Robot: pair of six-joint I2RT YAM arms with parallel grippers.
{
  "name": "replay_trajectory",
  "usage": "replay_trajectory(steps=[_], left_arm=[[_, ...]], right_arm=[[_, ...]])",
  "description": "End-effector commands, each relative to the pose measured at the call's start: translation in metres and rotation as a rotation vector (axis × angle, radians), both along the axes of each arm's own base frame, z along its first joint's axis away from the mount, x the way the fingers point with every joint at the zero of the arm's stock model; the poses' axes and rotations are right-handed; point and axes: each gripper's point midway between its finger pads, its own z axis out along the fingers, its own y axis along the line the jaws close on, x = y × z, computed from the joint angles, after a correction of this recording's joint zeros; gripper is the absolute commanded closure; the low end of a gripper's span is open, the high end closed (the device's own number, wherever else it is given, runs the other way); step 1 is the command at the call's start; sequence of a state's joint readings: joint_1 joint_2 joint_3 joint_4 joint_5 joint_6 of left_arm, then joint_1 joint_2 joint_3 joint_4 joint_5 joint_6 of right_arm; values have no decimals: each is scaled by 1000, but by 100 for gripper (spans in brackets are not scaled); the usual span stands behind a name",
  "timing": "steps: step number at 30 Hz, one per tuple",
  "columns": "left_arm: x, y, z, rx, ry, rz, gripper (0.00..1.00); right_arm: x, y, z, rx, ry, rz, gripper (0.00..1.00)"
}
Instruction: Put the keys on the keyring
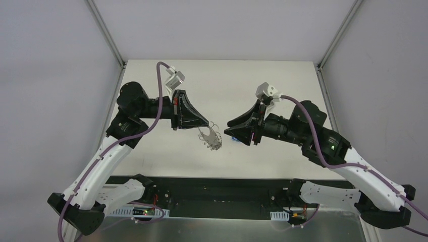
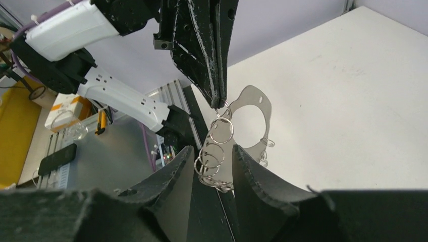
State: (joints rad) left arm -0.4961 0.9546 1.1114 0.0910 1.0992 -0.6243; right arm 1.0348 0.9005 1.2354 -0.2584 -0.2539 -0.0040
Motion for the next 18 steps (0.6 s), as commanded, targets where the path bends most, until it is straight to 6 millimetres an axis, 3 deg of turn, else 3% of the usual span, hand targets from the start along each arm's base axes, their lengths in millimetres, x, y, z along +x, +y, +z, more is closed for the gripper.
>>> replay_trajectory(steps=[1, 5, 9, 12, 18], left_arm=[[-16, 4, 6, 16, -76, -94, 100], [-16, 4, -6, 59, -49, -108, 100], [-6, 3, -23, 106, -19, -66, 100], [2, 2, -36, 138, 3, -18, 100], [16, 4, -57, 202, 18, 55, 100]], right_arm=[[-2, -15, -10, -145, -17, 2, 63], [3, -19, -22, -242, 0, -23, 66], [30, -30, -43, -351, 35, -178, 66], [54, -40, -69, -411, 95, -327, 64], [97, -60, -141, -478, 338, -590, 67]])
